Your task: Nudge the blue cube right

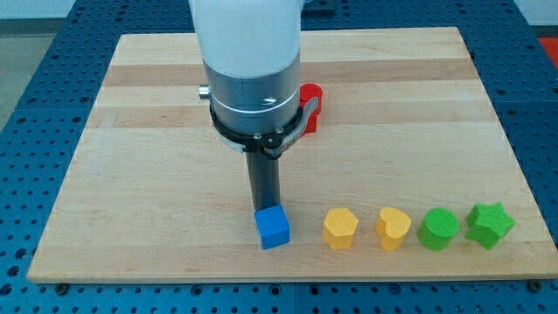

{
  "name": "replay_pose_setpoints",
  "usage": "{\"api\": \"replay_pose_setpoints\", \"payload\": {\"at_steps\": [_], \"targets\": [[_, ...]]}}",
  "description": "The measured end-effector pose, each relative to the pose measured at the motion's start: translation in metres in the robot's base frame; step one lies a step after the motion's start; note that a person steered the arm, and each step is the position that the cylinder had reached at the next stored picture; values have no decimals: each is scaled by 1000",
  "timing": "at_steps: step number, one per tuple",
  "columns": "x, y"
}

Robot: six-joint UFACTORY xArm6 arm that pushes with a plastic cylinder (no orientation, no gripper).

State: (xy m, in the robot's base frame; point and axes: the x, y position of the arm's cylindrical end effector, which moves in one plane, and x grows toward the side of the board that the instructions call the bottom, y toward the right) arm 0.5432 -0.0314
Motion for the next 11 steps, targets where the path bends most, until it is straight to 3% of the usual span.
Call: {"api": "replay_pose_setpoints", "payload": {"at_steps": [4, 6, 11], "targets": [[6, -60], [50, -60], [39, -28]]}}
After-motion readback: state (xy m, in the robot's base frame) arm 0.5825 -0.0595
